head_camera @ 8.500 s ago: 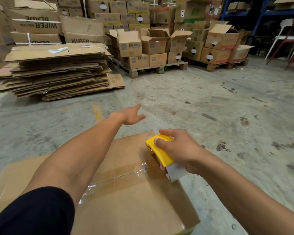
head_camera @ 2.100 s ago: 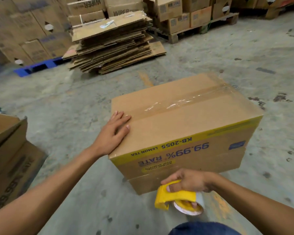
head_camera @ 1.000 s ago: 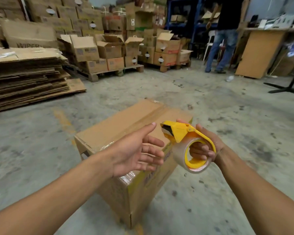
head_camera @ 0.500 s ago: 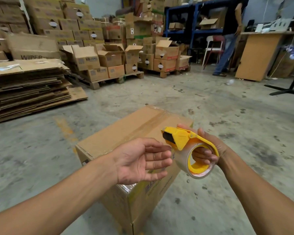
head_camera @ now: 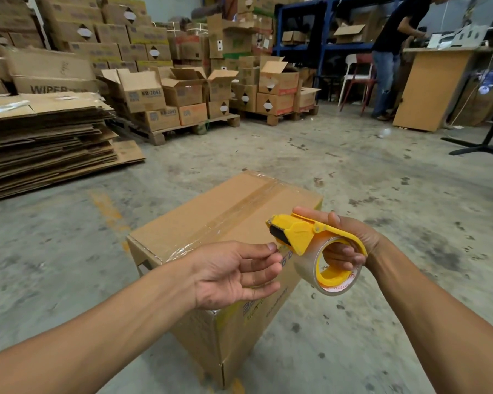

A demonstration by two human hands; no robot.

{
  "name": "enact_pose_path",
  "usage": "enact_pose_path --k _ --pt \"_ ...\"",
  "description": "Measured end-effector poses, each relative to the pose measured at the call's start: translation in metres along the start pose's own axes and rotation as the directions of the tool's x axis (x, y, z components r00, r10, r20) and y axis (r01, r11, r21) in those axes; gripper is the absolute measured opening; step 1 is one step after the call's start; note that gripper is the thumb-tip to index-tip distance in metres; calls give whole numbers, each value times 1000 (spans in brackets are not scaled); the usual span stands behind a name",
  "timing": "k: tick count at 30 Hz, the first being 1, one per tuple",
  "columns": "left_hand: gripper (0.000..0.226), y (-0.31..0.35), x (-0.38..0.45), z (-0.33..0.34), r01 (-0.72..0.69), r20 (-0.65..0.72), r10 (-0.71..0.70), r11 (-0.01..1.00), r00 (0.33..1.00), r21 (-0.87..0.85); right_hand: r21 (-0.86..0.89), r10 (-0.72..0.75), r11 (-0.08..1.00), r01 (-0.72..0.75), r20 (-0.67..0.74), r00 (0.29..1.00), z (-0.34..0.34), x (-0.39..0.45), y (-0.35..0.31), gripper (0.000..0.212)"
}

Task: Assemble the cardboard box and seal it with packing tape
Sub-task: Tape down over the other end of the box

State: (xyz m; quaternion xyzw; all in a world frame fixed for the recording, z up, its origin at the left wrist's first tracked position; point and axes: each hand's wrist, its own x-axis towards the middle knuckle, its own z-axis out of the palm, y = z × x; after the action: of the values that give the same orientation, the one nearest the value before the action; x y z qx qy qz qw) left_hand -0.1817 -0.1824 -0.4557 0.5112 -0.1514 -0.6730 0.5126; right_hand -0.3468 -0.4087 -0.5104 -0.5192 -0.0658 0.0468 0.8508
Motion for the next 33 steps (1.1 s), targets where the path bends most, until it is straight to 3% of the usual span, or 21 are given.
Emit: enact_pose_path --k 7,10,15,18,22,26,28,33 --pt "7 21 1 -13 -85 -15 86 993 996 77 -336 122 919 -207 -257 959 29 -2 -64 62" --pt "10 35 -4 -39 -108 -42 113 988 993 111 -350 120 899 -262 -379 917 32 -24 -81 65" --pt "29 45 2 -79 -15 5 14 974 1000 225 -324 194 871 -370 -465 864 36 -51 -81 71" --pt "8 66 16 -88 -33 -109 78 931 991 364 -388 163 829 -403 -521 838 54 -31 -79 68" --pt "9 96 40 -99 -79 -209 254 792 944 605 -475 78 764 -438 -605 792 89 2 -75 47" --pt "10 113 70 -104 8 -192 339 475 921 880 -464 4 771 -437 -682 731 111 23 -47 45" --pt "9 115 82 -107 53 -172 318 351 932 935 -462 -30 779 -425 -704 709 114 30 -30 47" --pt "13 97 103 -115 59 -126 311 217 942 974 -465 -104 760 -455 -777 620 119 41 8 46"
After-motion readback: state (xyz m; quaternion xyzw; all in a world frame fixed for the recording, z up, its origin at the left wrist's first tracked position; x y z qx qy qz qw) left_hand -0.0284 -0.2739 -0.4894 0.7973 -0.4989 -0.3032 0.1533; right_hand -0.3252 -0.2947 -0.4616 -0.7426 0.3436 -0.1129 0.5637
